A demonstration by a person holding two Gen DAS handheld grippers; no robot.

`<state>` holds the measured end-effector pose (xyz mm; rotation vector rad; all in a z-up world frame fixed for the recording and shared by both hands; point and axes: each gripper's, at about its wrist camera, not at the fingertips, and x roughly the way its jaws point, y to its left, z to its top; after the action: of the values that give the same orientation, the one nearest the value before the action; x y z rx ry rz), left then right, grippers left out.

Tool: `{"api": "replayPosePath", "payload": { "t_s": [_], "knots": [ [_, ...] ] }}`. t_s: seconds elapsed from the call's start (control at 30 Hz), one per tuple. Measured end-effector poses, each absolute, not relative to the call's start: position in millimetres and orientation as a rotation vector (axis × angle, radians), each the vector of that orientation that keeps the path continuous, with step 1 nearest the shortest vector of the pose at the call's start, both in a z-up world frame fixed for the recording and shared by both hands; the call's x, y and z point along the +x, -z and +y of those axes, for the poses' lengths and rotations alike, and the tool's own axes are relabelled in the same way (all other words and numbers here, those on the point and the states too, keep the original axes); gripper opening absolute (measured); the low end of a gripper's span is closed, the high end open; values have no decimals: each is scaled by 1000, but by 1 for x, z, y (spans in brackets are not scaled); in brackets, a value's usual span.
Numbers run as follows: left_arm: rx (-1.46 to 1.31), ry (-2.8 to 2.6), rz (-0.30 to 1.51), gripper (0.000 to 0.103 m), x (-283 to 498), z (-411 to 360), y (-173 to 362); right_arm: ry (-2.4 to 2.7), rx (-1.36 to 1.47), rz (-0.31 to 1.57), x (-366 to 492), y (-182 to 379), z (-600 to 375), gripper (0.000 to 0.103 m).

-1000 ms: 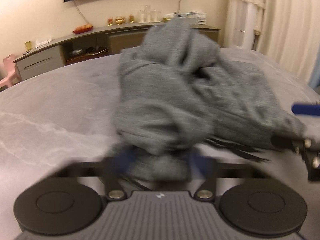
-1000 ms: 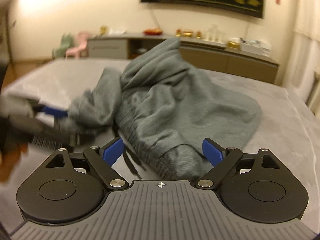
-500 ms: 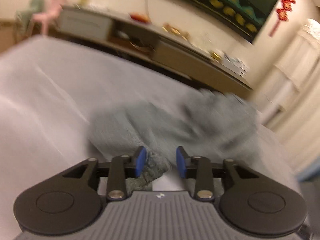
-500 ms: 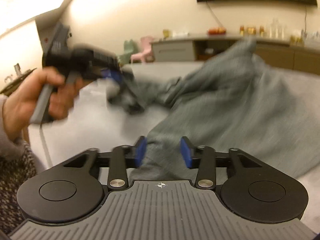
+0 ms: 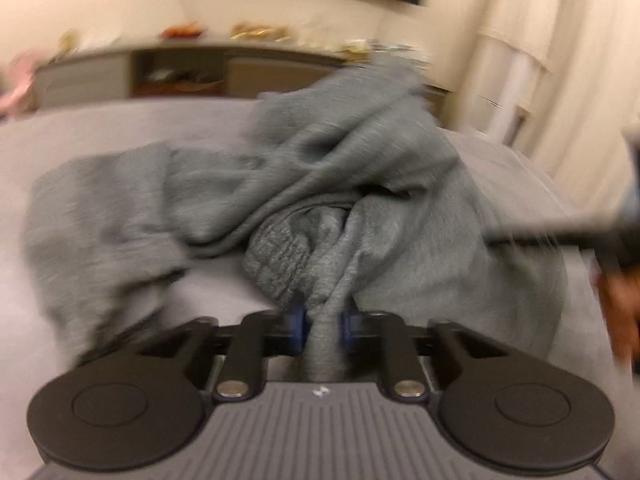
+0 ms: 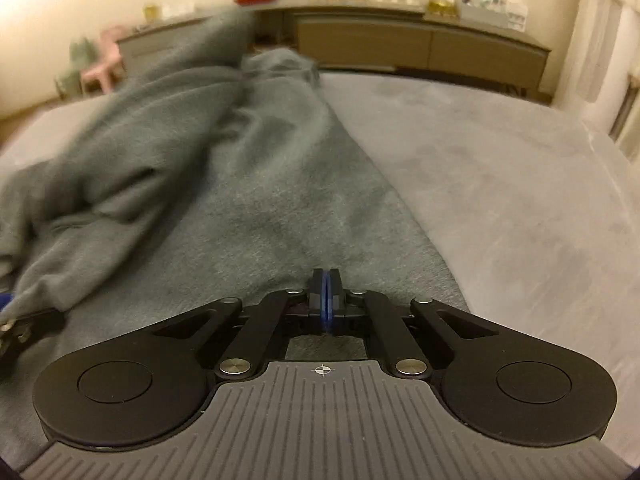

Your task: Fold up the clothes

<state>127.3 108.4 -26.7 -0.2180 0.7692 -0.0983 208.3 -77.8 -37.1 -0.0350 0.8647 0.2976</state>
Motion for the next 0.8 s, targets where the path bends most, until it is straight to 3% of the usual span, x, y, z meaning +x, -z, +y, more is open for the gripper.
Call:
{"api": "replayPosePath", "payload": {
  "t_s": [0.2,0.27,0.33,0.4,0.53,0.57,0.6,0.63,0.67,0.73,0.8],
  "knots": [
    [-359,-46,778,17,101,160,9,-602,-126,919,132,19,-54,3],
    [-381,-53,778,17,88,169,10,-561,-152,829,131,-3,-56,27],
    [-401,-58,781,17,77,176,12,-525,-98,726,150,-27,-63,82],
    [-405,-45,800,17,82,172,20,-504,-51,647,175,-47,-56,92],
    [-366,-27,802,17,93,169,24,-548,19,678,225,-57,-13,93],
    [-366,-23,801,17,92,170,24,-550,6,692,235,-52,4,93],
    [-365,-21,800,17,91,172,24,-552,-9,710,245,-46,21,84],
    [-364,-24,799,17,87,178,24,-539,-35,772,255,-40,32,32],
    [-369,-31,796,17,85,182,22,-526,-58,827,265,-35,43,3],
    [-379,-43,789,17,79,190,19,-536,-35,731,259,-60,56,4],
    [-381,-51,777,17,73,195,15,-597,135,468,221,-121,32,0]
  ]
}}
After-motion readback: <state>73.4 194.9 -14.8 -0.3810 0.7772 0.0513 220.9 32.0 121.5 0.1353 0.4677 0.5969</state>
